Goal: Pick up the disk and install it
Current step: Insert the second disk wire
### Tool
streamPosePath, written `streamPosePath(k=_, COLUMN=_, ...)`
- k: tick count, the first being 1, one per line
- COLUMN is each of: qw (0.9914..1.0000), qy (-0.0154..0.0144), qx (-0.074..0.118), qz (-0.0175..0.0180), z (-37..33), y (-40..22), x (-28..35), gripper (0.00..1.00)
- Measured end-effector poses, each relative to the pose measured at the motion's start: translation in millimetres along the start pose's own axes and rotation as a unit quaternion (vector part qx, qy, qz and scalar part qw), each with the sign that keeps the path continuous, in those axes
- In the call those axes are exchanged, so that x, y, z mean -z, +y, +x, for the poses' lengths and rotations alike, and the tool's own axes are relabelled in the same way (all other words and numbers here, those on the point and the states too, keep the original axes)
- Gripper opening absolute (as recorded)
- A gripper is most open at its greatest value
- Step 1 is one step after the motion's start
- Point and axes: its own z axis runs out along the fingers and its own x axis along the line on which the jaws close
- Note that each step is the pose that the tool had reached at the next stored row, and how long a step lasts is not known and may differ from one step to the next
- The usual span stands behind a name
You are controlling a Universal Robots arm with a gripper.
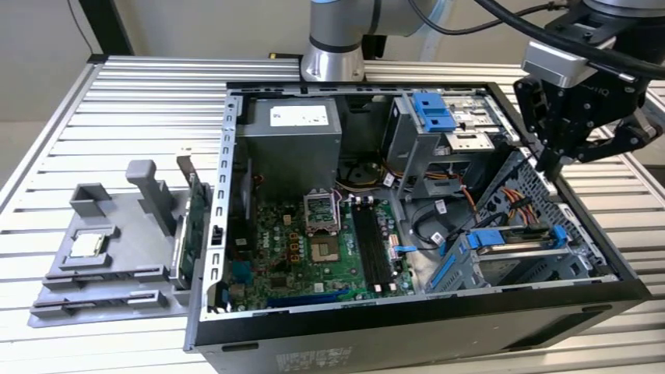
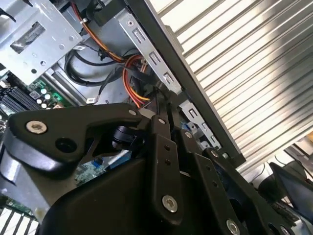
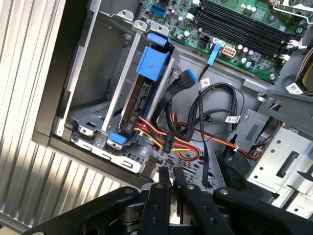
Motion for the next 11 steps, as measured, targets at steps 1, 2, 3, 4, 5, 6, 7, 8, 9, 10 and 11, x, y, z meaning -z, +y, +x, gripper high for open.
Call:
streamPosePath(k=1, qw=1.0, qy=-0.002, qx=0.0, qz=0.0009, z=1.9, y=1.9, x=0.8, gripper=0.0)
streamPosePath(k=2, qw=0.99999, qy=-0.0042, qx=-0.001, qz=0.0019, z=3.4, y=3.5, x=1.4, gripper=0.0)
streamPosePath(k=3, qw=0.99997, qy=-0.0072, qx=-0.001, qz=0.0033, z=4.6, y=4.9, x=2.0, gripper=0.0)
streamPosePath(k=4, qw=0.99994, qy=-0.0102, qx=-0.002, qz=0.0046, z=5.9, y=6.3, x=2.7, gripper=0.0)
streamPosePath(k=5, qw=0.99989, qy=-0.013, qx=-0.003, qz=0.0059, z=7.2, y=7.6, x=3.6, gripper=0.0)
streamPosePath(k=6, qw=0.99985, qy=-0.0154, qx=-0.003, qz=0.007, z=8.7, y=9.2, x=4.7, gripper=0.0)
streamPosePath(k=7, qw=0.99983, qy=-0.0166, qx=-0.003, qz=0.0075, z=10.2, y=11.0, x=5.8, gripper=0.0)
streamPosePath(k=8, qw=0.99981, qy=-0.0174, qx=-0.003, qz=0.0078, z=12.0, y=13.1, x=7.0, gripper=0.0)
streamPosePath(k=9, qw=0.9998, qy=-0.018, qx=-0.004, qz=0.0081, z=13.8, y=15.4, x=8.0, gripper=0.0)
streamPosePath(k=10, qw=0.99979, qy=-0.0183, qx=-0.004, qz=0.0082, z=15.6, y=17.1, x=9.0, gripper=0.0)
streamPosePath(k=11, qw=0.99979, qy=-0.0184, qx=-0.004, qz=0.0083, z=16.7, y=17.7, x=9.5, gripper=0.0)
